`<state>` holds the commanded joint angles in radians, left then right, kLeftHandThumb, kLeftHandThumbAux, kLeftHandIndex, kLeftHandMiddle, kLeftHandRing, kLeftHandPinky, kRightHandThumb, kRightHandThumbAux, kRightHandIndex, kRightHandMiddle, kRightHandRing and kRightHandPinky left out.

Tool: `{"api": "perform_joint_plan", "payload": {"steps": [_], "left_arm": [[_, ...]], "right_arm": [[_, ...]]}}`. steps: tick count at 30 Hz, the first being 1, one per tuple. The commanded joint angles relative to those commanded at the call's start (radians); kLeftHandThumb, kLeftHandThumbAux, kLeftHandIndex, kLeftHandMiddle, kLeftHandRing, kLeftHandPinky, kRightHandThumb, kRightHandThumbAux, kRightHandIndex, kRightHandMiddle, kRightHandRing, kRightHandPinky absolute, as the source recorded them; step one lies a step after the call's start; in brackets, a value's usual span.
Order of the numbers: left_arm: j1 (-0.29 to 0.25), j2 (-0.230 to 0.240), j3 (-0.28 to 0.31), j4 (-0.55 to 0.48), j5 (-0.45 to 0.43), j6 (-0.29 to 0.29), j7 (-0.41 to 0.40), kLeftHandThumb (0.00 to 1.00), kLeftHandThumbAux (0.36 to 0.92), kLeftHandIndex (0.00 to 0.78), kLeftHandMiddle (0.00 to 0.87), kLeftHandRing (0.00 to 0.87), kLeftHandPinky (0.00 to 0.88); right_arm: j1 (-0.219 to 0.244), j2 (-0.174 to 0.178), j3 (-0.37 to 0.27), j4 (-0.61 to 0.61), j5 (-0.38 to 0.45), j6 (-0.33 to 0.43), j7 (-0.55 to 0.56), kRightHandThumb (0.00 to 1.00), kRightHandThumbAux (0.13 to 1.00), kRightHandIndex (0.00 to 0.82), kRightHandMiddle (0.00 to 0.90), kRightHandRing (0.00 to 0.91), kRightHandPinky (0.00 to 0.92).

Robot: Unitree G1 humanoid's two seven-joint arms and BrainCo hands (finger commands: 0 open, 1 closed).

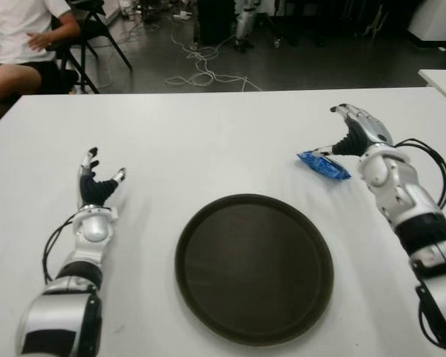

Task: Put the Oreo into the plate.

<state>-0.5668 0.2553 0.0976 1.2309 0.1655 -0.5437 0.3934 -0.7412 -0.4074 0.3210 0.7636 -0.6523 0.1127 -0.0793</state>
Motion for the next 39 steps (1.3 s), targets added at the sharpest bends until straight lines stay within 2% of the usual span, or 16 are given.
{"api": "perform_joint_plan", "payload": {"steps": [11, 25, 33, 39], "left_arm": [[0.002, -0.001, 0.001, -0.002, -0.003, -0.004, -0.003, 0.000, 0.820, 0.078, 0.122, 0.105, 0.088], [-0.003, 0.001, -0.003, 0.004, 0.003, 0.014, 0.007, 0.000, 0.801, 0.078, 0.122, 0.104, 0.085], [-0.002, 0.001, -0.007, 0.002, 0.009, 0.008, 0.014, 0.000, 0.806, 0.080, 0.124, 0.103, 0.087], [-0.002, 0.002, -0.007, 0.005, 0.009, 0.010, 0.015, 0.000, 0.809, 0.077, 0.121, 0.101, 0.086]], "right_arm": [[-0.050, 0.027, 0.021, 0.090, 0.003, 0.027, 0.007, 0.000, 0.687, 0.000, 0.017, 0.021, 0.013], [-0.096, 0.044, 0.040, 0.173, 0.006, 0.007, 0.007, 0.000, 0.673, 0.021, 0.028, 0.033, 0.030], [-0.103, 0.033, 0.072, 0.132, -0.008, 0.039, 0.095, 0.000, 0.618, 0.021, 0.048, 0.030, 0.020], [-0.126, 0.026, 0.112, 0.137, -0.027, 0.057, 0.177, 0.000, 0.622, 0.039, 0.071, 0.043, 0.023]]}}
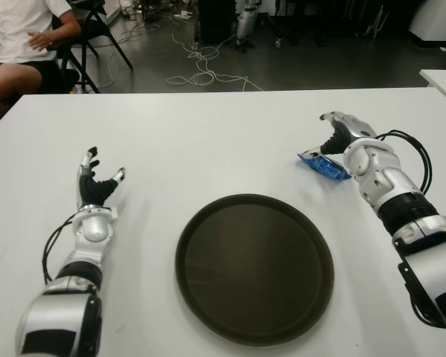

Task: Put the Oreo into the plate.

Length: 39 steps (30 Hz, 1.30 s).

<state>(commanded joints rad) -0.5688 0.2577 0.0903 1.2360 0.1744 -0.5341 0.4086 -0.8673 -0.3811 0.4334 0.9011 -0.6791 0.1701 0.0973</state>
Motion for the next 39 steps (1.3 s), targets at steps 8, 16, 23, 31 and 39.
{"api": "perform_joint_plan", "payload": {"steps": [8, 16, 23, 31, 39], "left_arm": [[-0.001, -0.001, 0.003, 0.001, -0.005, -0.001, -0.004, 0.000, 0.803, 0.074, 0.120, 0.097, 0.086], [0.001, -0.005, 0.011, -0.002, -0.016, -0.006, -0.017, 0.000, 0.791, 0.069, 0.108, 0.091, 0.085], [0.001, -0.007, 0.012, -0.005, -0.017, -0.003, -0.018, 0.000, 0.786, 0.071, 0.112, 0.095, 0.083], [0.000, -0.006, 0.008, -0.004, -0.011, 0.006, -0.012, 0.000, 0.775, 0.075, 0.118, 0.102, 0.090], [0.001, -0.005, 0.005, -0.006, -0.007, 0.007, -0.003, 0.000, 0.779, 0.075, 0.117, 0.101, 0.090]], "right_arm": [[-0.017, -0.005, 0.021, -0.026, 0.000, 0.014, 0.083, 0.000, 0.641, 0.064, 0.097, 0.071, 0.034], [-0.036, 0.007, 0.034, 0.001, 0.002, 0.030, 0.113, 0.000, 0.655, 0.074, 0.115, 0.087, 0.028], [-0.053, 0.015, 0.029, 0.037, 0.016, 0.022, 0.119, 0.000, 0.667, 0.075, 0.112, 0.079, 0.010], [-0.114, 0.037, 0.034, 0.179, 0.034, -0.046, 0.133, 0.000, 0.699, 0.081, 0.112, 0.070, 0.000], [-0.153, 0.049, 0.046, 0.276, 0.025, -0.083, 0.133, 0.000, 0.723, 0.078, 0.106, 0.068, 0.000]]}}
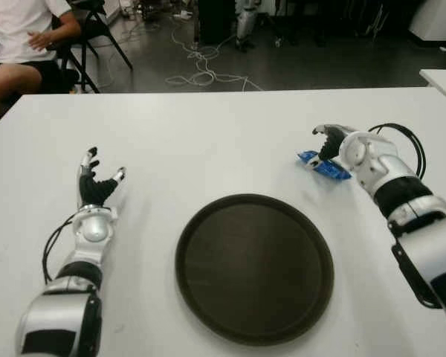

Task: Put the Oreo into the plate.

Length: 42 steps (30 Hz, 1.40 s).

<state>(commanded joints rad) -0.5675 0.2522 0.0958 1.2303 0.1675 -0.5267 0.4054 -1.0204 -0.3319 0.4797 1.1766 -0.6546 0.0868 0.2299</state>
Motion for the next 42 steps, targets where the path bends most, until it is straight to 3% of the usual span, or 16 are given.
{"api": "perform_joint_plan", "payload": {"steps": [8, 20, 42], "left_arm": [[0.001, -0.001, 0.000, -0.001, -0.002, -0.005, -0.001, 0.000, 0.790, 0.079, 0.114, 0.099, 0.092], [0.004, 0.002, -0.005, -0.006, 0.005, -0.013, 0.003, 0.000, 0.806, 0.077, 0.117, 0.102, 0.087], [0.000, 0.000, 0.001, 0.001, -0.002, -0.006, 0.001, 0.000, 0.787, 0.080, 0.116, 0.093, 0.080]], "right_arm": [[-0.014, 0.009, -0.002, 0.100, -0.001, -0.047, -0.042, 0.000, 0.715, 0.083, 0.106, 0.070, 0.000], [-0.021, 0.019, 0.012, 0.129, -0.012, -0.020, -0.060, 0.000, 0.682, 0.067, 0.084, 0.052, 0.000], [-0.006, 0.012, 0.011, 0.144, -0.004, -0.068, -0.097, 0.000, 0.651, 0.054, 0.073, 0.041, 0.000]]}}
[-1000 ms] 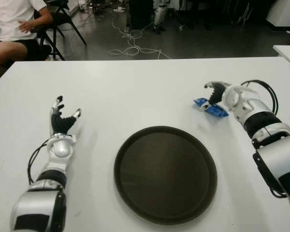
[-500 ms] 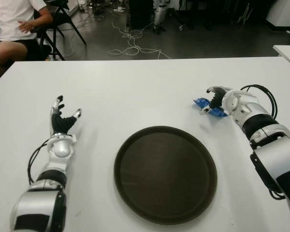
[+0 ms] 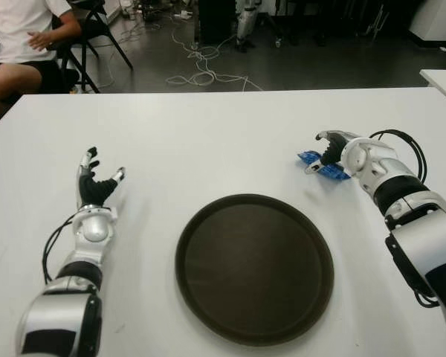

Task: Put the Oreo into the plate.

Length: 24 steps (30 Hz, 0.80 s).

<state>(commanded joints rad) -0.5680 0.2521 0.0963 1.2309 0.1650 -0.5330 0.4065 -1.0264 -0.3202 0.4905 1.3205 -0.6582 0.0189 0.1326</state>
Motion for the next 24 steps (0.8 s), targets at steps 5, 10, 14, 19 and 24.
{"api": "perform_joint_plan", "payload": {"steps": [5, 10, 14, 19, 24], "left_arm": [[-0.001, 0.002, -0.003, 0.003, 0.004, 0.001, -0.001, 0.000, 0.789, 0.075, 0.110, 0.091, 0.090], [0.000, 0.002, -0.004, 0.001, 0.004, -0.006, -0.004, 0.000, 0.796, 0.071, 0.103, 0.088, 0.090], [0.001, 0.002, -0.003, -0.001, 0.003, -0.009, -0.005, 0.000, 0.807, 0.068, 0.099, 0.089, 0.092], [0.000, 0.002, -0.002, -0.001, 0.000, -0.010, -0.010, 0.000, 0.817, 0.069, 0.102, 0.091, 0.085], [0.002, 0.002, 0.000, -0.001, -0.002, -0.012, -0.018, 0.000, 0.809, 0.068, 0.106, 0.092, 0.083]], "right_arm": [[-0.001, 0.002, -0.003, 0.005, 0.003, 0.005, -0.002, 0.000, 0.654, 0.061, 0.080, 0.049, 0.000], [-0.001, 0.003, 0.003, 0.011, -0.003, 0.010, -0.001, 0.000, 0.669, 0.066, 0.082, 0.052, 0.000], [0.000, 0.004, 0.005, 0.015, -0.005, 0.013, -0.004, 0.000, 0.673, 0.065, 0.081, 0.049, 0.000], [0.000, 0.006, 0.006, 0.018, -0.004, 0.015, -0.011, 0.000, 0.668, 0.058, 0.074, 0.047, 0.000], [-0.003, 0.009, 0.000, 0.020, 0.003, 0.024, -0.010, 0.000, 0.675, 0.048, 0.061, 0.037, 0.000]]}}
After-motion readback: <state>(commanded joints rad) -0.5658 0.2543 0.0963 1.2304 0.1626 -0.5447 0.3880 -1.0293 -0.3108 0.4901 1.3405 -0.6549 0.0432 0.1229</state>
